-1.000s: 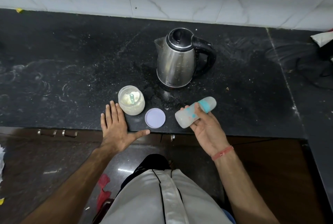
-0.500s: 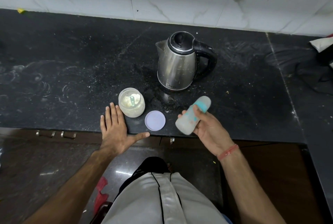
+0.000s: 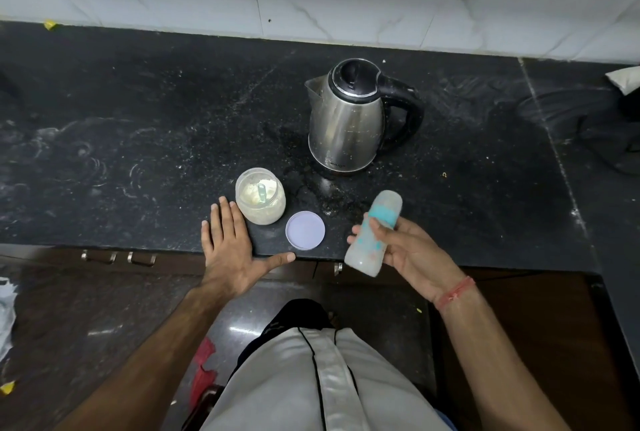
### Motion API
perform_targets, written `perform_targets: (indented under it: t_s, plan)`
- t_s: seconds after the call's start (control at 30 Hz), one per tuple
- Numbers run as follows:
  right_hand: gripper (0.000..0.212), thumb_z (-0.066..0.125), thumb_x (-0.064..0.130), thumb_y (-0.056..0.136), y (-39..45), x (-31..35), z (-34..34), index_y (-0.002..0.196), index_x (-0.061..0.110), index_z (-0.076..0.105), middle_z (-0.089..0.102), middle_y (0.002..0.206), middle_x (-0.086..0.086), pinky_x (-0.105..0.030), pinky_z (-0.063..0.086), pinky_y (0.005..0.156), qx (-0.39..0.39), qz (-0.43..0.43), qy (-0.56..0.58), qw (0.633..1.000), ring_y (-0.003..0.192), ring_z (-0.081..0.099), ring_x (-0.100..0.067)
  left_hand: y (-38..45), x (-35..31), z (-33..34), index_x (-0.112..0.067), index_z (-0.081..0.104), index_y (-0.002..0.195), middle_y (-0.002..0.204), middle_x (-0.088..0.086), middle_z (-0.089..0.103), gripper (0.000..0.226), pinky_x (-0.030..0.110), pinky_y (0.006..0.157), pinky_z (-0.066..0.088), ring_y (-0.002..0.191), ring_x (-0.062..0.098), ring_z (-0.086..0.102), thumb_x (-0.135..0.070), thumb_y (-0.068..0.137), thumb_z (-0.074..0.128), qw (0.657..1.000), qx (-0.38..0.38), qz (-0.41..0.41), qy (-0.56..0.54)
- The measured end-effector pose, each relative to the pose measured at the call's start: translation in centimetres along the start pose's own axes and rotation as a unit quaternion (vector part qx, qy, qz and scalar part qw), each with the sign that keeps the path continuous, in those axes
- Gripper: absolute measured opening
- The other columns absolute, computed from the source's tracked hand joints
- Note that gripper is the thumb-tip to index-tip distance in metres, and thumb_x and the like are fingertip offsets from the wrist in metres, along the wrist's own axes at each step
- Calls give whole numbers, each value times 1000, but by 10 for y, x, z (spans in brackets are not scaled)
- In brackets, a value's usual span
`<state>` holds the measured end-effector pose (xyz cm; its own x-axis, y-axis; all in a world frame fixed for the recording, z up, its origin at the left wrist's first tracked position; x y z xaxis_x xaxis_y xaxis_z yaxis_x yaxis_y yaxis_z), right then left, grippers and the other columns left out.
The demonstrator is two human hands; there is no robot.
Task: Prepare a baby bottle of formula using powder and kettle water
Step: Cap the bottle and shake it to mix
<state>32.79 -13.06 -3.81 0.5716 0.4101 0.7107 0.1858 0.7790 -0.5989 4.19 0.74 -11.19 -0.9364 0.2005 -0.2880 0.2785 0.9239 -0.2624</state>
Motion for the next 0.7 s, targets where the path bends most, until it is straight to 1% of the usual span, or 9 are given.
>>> perform_targets:
  t_s: [0.03,0.13,0.23,0.33,0.37,0.47,0.57,0.63,0.7]
  plan:
    - [54,76,18,92,0,1,2,142,4,61,75,135,-22,-48,62,105,6,-7,-12,1000,125,74,-36,1,-1,0,-4,-13,172,183,14,-18,176,55,136,-10,168,28,-23,-121,52,41,1000,2,2,1]
    - [53,76,19,93,4,1,-5,142,6,60,74,136,-22,-50,60,108,-25,-13,58,998,124,75,-34,1,0,1,-5,-14,172,183,13,-19,176,54,136,-10,168,28,-22,-121,51,39,1000,-2,-4,-2]
    - [53,76,19,94,4,2,11,142,4,61,75,135,-21,-53,57,110,18,3,-39,999,125,74,-36,1,0,0,-5,-13,173,183,13,-18,176,54,136,-10,169,28,-22,-121,51,39,1000,-1,1,-4]
    - [53,75,20,94,10,2,6,142,4,59,73,137,-24,-55,57,111,-3,-7,54,998,127,73,-38,2,1,-1,-5,-14,173,183,13,-19,176,55,136,-10,168,28,-23,-121,52,40,1000,-4,-4,-4]
    - [55,75,21,94,11,3,8,144,3,58,73,137,-25,-55,57,110,0,-3,61,998,127,72,-38,2,1,-1,-5,-15,172,183,13,-20,176,54,136,-11,168,27,-24,-121,52,40,1000,-4,-7,-5]
    - [56,75,21,93,8,-1,11,143,1,60,75,133,-24,-53,60,106,11,-2,13,1000,124,74,-39,2,-1,1,-5,-16,172,182,13,-21,177,54,136,-12,168,27,-24,-122,51,37,1000,1,-1,5]
    - [53,75,21,92,9,2,6,139,2,60,73,135,-24,-51,61,105,-13,-19,81,996,124,74,-38,3,2,2,-3,-13,172,183,14,-19,178,54,136,-11,169,29,-22,-122,50,36,1000,-3,-8,13]
    - [56,74,20,93,8,7,9,144,2,57,74,134,-23,-50,61,106,-9,-28,66,997,125,74,-38,3,1,3,-3,-13,172,183,14,-18,178,54,136,-11,169,29,-21,-122,50,36,1000,1,-6,14]
    - [60,72,21,96,9,11,5,149,0,53,73,135,-22,-51,59,109,-10,-46,94,994,129,71,-39,3,0,3,-2,-12,172,183,15,-18,178,54,136,-10,169,29,-21,-122,50,36,1000,1,-4,13]
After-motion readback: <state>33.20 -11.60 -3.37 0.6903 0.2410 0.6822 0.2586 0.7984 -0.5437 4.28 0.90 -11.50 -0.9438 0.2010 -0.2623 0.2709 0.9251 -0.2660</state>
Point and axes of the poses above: each hand's wrist, its own y-axis towards the middle knuckle, its own z-axis out of the palm, x = y × z, the point moved 9 cm from there along y, towards the middle knuckle
